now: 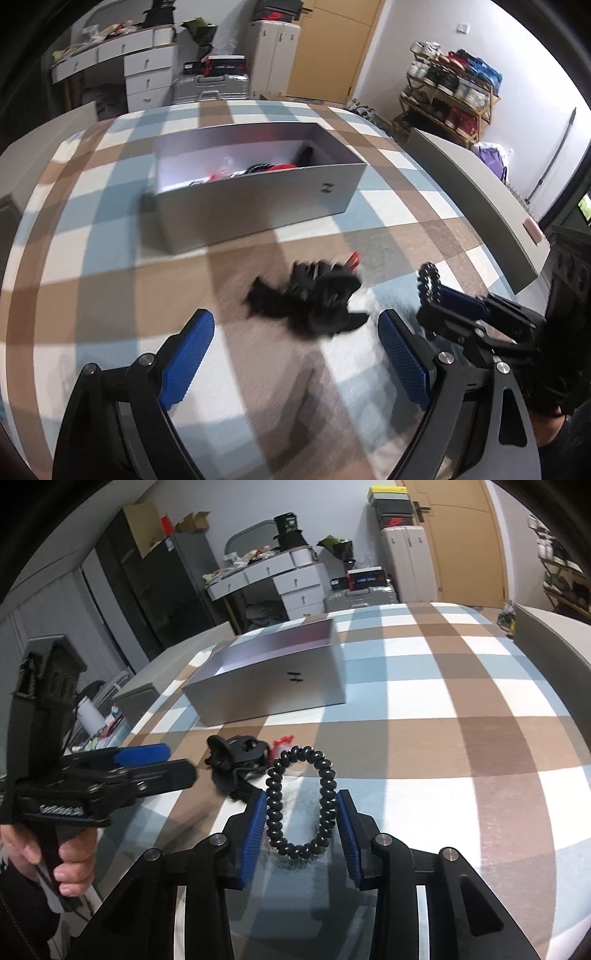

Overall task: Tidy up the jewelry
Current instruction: 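Grasp the black claw clip with the left gripper while the right holds the bracelet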

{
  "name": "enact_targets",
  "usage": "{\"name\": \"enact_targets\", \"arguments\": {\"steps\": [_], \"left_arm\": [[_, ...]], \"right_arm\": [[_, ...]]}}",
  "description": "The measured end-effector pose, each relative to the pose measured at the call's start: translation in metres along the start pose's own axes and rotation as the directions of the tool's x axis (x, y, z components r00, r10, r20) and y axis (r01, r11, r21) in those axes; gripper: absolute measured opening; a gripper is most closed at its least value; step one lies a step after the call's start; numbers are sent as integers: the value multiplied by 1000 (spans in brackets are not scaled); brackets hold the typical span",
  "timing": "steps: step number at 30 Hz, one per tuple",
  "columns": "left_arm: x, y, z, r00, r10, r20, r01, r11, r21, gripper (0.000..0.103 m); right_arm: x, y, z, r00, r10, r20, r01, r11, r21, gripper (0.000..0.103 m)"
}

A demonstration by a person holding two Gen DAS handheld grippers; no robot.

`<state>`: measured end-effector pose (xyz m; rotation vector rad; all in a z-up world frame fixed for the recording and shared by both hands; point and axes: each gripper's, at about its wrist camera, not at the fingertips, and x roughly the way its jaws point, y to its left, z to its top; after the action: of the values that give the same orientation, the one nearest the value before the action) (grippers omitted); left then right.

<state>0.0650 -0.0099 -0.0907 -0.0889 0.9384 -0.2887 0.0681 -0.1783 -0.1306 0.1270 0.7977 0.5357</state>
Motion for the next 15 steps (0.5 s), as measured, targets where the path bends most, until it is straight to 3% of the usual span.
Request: {"name": "enact_targets", "arguments": {"steps": [11, 12, 14, 15], "left_arm": [[26, -12, 15, 999, 3, -46, 1, 997, 83, 84], [25, -13, 15, 999, 7, -41, -3, 996, 92, 81], [23, -15, 14, 999, 12, -42, -7, 994, 110, 52], [23, -16, 14, 999, 17, -47, -11, 993, 118, 45]], "right_arm": [[-23, -32, -1, 999, -22, 49, 19, 998, 65, 36], [-24, -35, 0, 998, -19, 52, 15, 997, 72, 36], [-27, -38, 2, 998, -21, 60, 17, 997, 77, 36], [-30, -39, 3, 998, -21, 67, 16, 997, 80, 36]]}}
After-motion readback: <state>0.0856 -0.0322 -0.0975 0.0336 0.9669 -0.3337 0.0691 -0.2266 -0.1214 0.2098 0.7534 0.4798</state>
